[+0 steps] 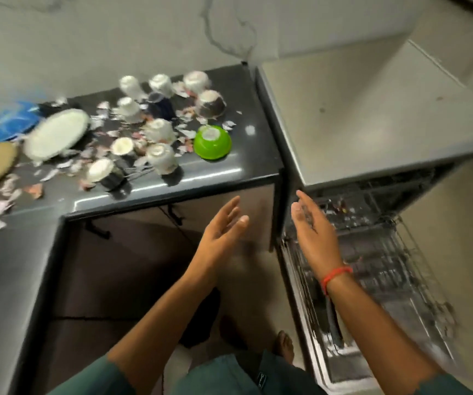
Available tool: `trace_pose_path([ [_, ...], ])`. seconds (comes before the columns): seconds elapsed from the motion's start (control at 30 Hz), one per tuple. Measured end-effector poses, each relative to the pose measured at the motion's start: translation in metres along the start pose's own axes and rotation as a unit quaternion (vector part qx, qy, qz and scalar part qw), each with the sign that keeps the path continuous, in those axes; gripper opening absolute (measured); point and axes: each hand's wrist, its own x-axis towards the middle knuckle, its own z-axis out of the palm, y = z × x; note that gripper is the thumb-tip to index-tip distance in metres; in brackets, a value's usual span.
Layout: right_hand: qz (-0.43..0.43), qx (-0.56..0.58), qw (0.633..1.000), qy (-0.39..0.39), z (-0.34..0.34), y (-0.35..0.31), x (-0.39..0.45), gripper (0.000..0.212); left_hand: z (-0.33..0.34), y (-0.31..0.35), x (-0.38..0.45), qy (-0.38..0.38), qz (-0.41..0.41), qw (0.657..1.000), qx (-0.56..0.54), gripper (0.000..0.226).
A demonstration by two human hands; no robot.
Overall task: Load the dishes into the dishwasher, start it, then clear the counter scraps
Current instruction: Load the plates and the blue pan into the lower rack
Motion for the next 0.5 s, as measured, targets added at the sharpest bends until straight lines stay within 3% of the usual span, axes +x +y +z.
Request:
trace_pose_path([
  [0.27, -0.093, -0.001, 0.977, -0.194, 0.114, -0.107, 0.009, 0.058, -0.13, 0.029, -0.053, 0.188, 0.053, 0.978, -0.068, 0.048],
  [0.5, -0.109, -0.013, 0.947, -0.3, 0.227, -0.164, -0.001, 0.044, -0.241, 0.026, -0.064, 0.277, 0.061, 0.952, -0.118, 0.05],
])
